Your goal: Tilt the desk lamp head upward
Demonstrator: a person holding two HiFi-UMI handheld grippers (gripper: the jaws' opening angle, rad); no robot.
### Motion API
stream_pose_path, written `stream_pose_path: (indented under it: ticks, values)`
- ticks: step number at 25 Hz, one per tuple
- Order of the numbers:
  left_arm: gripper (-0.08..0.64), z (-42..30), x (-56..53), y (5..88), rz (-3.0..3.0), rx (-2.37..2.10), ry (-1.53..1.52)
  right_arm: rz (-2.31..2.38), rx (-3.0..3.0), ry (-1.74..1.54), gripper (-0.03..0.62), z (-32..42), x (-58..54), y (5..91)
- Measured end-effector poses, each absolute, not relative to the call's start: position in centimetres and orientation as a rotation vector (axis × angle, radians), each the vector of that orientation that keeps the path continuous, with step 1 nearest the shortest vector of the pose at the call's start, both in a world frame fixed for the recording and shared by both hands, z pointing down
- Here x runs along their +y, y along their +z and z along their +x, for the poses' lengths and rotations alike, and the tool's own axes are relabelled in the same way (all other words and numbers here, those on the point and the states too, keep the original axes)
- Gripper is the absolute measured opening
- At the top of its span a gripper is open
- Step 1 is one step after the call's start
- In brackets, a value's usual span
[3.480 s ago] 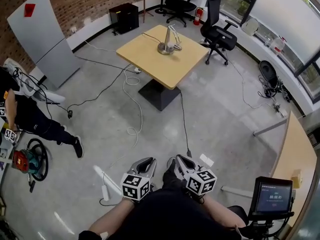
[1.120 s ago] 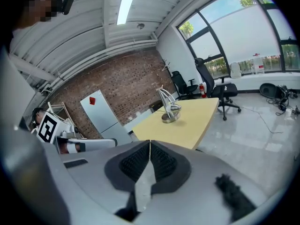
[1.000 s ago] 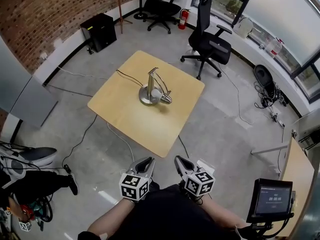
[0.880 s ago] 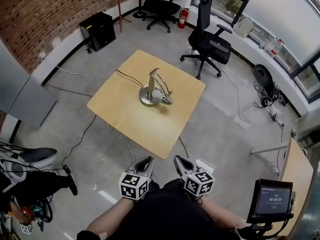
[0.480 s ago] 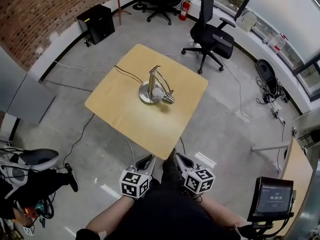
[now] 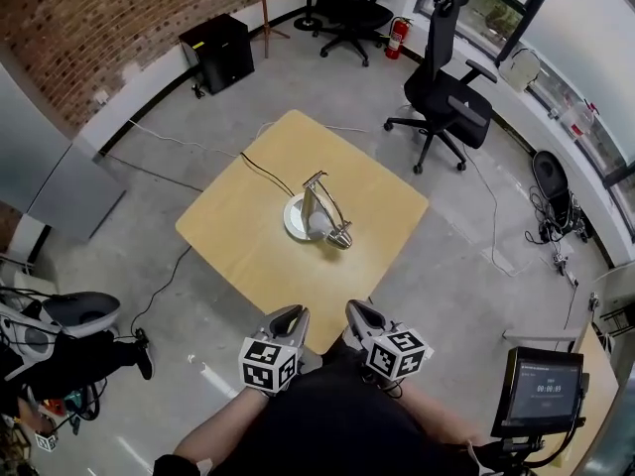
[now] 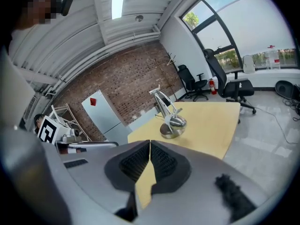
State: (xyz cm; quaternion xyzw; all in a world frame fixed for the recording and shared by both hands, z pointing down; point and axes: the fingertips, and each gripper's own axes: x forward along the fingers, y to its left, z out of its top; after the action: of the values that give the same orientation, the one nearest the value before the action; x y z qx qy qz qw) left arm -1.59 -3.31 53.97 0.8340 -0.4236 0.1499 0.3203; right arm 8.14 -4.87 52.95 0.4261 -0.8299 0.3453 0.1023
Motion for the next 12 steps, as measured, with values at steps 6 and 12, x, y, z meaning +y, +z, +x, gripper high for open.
stream_pose_path:
  ticks: [6,12]
  values:
    - [0.051,-0.2,-7.3,53.9,2.174,-1.221,0.388,1.205,-2.513,0.947,0.006,9.9,-10.3,53.1]
    - [0.051,-1.8,-9.1,55.5,2.081,-1.366,0.404,1.068,-2.528,0.917,0.008,10.3,-13.7,56.4]
